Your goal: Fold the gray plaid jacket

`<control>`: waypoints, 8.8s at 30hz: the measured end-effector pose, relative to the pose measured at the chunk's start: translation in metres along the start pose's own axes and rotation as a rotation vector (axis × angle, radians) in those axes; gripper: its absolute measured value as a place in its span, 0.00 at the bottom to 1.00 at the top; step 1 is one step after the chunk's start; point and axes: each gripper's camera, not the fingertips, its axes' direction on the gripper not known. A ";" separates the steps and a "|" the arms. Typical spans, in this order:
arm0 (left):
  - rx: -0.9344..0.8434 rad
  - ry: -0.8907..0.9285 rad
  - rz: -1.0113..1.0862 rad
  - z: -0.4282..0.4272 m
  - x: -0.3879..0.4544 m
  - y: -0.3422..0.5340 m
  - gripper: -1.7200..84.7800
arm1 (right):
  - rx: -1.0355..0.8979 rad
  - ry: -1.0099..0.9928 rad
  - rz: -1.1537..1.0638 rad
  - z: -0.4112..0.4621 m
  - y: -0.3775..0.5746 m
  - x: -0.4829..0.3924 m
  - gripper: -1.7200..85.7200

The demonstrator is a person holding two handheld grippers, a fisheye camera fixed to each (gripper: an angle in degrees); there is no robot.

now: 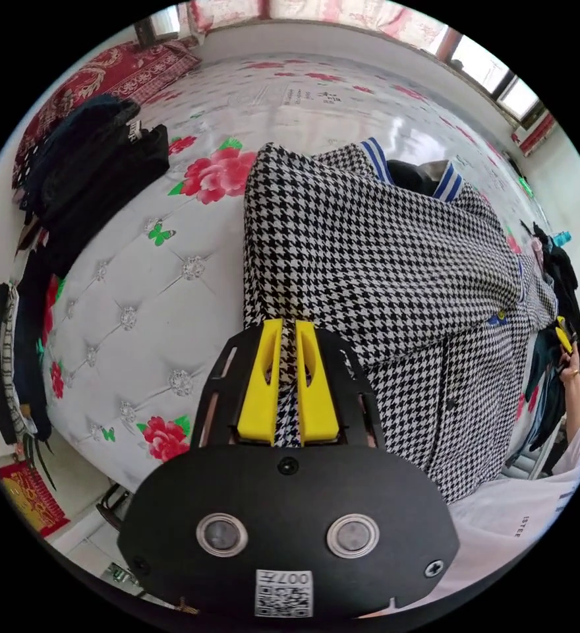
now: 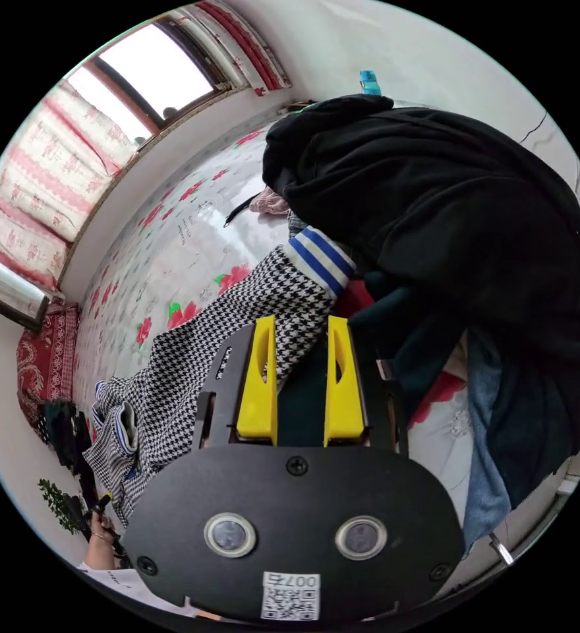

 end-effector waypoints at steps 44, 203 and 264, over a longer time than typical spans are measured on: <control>-0.046 0.334 -0.136 -0.068 -0.173 0.265 0.13 | -0.490 -0.336 -0.734 -0.030 0.358 -0.315 0.12; -0.020 0.775 -0.103 -0.001 -0.142 0.175 0.05 | -0.829 -0.609 -1.441 0.028 0.559 -0.512 0.11; -0.094 0.760 -0.405 0.012 -0.186 0.141 0.27 | -0.755 -0.979 -0.256 0.190 0.149 -0.059 0.21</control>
